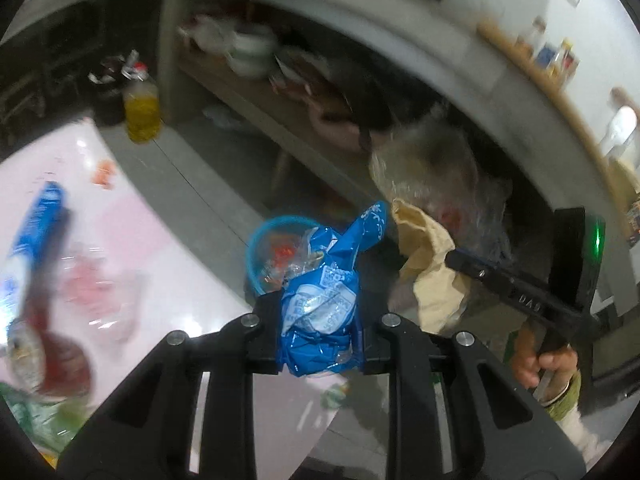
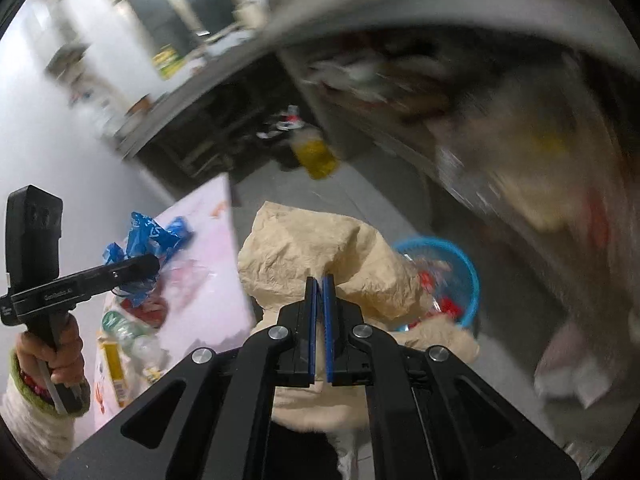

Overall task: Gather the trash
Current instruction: 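Carry the blue wrapper and beige cloth over the blue wastebasket and open both grippers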

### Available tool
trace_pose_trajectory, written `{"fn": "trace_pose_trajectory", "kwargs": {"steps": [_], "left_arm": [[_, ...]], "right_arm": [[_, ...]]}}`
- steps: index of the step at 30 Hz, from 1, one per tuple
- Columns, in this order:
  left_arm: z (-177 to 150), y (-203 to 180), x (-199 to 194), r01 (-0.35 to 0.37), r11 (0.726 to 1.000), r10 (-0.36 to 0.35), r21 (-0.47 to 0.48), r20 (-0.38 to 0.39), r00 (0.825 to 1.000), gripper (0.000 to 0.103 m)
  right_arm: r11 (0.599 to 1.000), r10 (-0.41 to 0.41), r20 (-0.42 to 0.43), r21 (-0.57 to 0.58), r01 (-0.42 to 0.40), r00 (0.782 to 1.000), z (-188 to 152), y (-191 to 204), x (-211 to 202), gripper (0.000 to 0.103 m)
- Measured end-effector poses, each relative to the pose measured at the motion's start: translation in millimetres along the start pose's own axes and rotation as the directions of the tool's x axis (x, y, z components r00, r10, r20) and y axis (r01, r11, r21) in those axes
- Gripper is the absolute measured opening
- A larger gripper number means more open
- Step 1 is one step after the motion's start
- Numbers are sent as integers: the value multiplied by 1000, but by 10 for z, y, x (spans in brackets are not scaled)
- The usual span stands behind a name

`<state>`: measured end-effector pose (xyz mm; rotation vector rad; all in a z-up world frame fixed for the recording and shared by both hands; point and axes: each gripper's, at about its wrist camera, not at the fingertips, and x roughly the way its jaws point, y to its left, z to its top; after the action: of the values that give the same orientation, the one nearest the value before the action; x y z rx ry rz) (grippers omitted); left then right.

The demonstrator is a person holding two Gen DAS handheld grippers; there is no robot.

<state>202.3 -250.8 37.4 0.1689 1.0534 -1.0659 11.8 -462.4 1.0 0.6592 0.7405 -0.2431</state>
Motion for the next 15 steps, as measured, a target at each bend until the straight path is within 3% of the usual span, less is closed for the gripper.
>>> {"fn": "trace_pose_trajectory", "kwargs": {"steps": [4, 8, 12, 15], "left_arm": [[159, -221, 630, -22, 999, 25, 33, -104, 994, 22], [249, -301, 1272, -47, 998, 55, 41, -208, 977, 22], [370, -301, 1911, -77, 997, 83, 32, -304, 949, 23], [454, -187, 2407, -118, 993, 109, 0, -380, 918, 23]], "right_arm": [[989, 11, -23, 149, -8, 1000, -144, -542, 343, 4], [951, 59, -64, 307, -37, 996, -240, -1010, 848, 4], [887, 120, -107, 458, -59, 987, -339, -1413, 1467, 4], [830, 138, -128, 556, -44, 982, -449, -1642, 1916, 4]]}}
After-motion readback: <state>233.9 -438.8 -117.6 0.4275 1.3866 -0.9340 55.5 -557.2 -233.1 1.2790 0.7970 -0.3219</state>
